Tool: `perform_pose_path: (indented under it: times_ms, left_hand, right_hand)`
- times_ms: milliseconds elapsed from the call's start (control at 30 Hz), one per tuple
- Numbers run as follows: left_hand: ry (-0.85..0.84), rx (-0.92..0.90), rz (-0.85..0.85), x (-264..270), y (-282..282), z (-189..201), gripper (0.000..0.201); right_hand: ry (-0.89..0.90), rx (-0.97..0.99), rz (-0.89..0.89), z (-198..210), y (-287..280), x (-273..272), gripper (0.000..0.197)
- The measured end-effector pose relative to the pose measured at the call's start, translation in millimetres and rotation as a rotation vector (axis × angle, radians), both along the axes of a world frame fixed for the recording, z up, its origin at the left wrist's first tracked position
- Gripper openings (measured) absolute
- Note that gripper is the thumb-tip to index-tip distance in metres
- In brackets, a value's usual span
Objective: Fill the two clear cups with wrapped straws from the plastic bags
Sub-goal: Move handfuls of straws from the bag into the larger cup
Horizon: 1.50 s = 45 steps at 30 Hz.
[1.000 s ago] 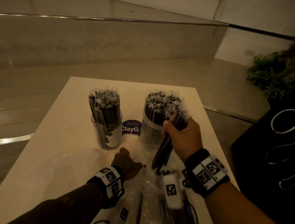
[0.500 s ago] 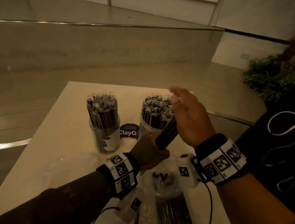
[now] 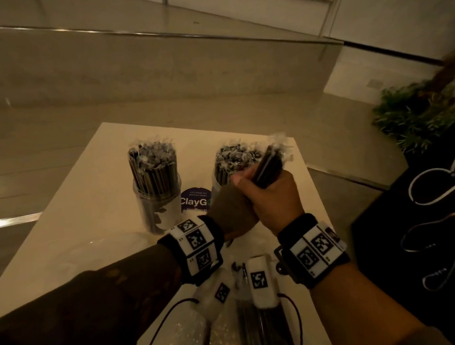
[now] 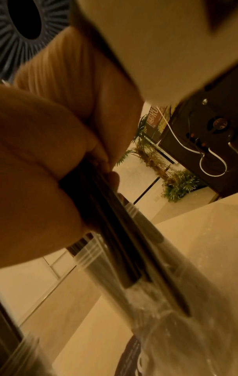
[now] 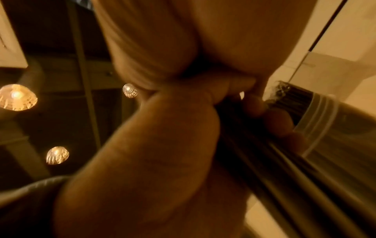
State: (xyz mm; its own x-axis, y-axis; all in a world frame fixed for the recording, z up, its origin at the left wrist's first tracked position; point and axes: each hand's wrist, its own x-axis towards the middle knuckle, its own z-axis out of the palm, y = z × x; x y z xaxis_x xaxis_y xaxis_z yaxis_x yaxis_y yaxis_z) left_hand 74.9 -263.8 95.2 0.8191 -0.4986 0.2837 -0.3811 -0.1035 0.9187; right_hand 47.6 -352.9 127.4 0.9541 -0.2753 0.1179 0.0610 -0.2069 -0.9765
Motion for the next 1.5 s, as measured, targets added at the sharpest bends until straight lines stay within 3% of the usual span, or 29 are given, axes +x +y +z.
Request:
perform_pose_path:
  times_ms: [100, 167, 233, 300, 333, 467, 567, 733, 1033, 1167, 1367, 1500]
  left_hand:
    - [-0.214, 0.252, 0.086, 10, 13, -7, 0.066]
    - [-0.253, 0.412, 0.182, 18, 24, -12, 0.066]
    - [-0.305, 0.536, 0.237, 20, 29, -17, 0.052]
    - [-0.397, 0.512, 0.269, 21, 24, -20, 0.028]
    - [-0.352, 0.509, 0.278, 21, 22, -21, 0.024]
    - [-0.159, 0.555, 0.267, 33, 20, -23, 0.028]
    - [-0.158, 0.591, 0.261, 40, 18, -21, 0.032]
    - [-0.16, 0.588, 0.256, 48, 16, -25, 0.034]
    - [-0.159, 0.512, 0.306, 49, 17, -31, 0.028]
    - [-0.145, 0.507, 0.314, 52, 15, -32, 0.028]
    - [-0.129, 0.479, 0.299, 54, 15, -34, 0.036]
    - [-0.129, 0.483, 0.283, 54, 16, -34, 0.038]
  right_hand:
    - [-0.1, 0.16, -0.168, 12, -5, 9, 0.018]
    - [-0.195, 0.266, -0.24, 24, -16, 18, 0.021]
    - [-0.215, 0.263, -0.272, 30, -19, 26, 0.021]
    - [-0.201, 0.228, -0.289, 31, -17, 34, 0.02]
    - [-0.19, 0.207, -0.305, 30, -16, 39, 0.02]
    - [-0.192, 0.173, -0.373, 37, -16, 54, 0.021]
    - [-0.207, 0.141, -0.391, 43, -13, 60, 0.02]
    - [-0.201, 0.084, -0.403, 47, -8, 67, 0.001]
    - [-0.188, -0.007, -0.354, 16, 0, 56, 0.013]
    - [-0.192, -0.024, -0.348, 19, 5, 61, 0.006]
    - [-0.267, -0.012, -0.237, 27, 0, 53, 0.023]
    - [-0.192, -0.003, -0.323, 28, 1, 68, 0.016]
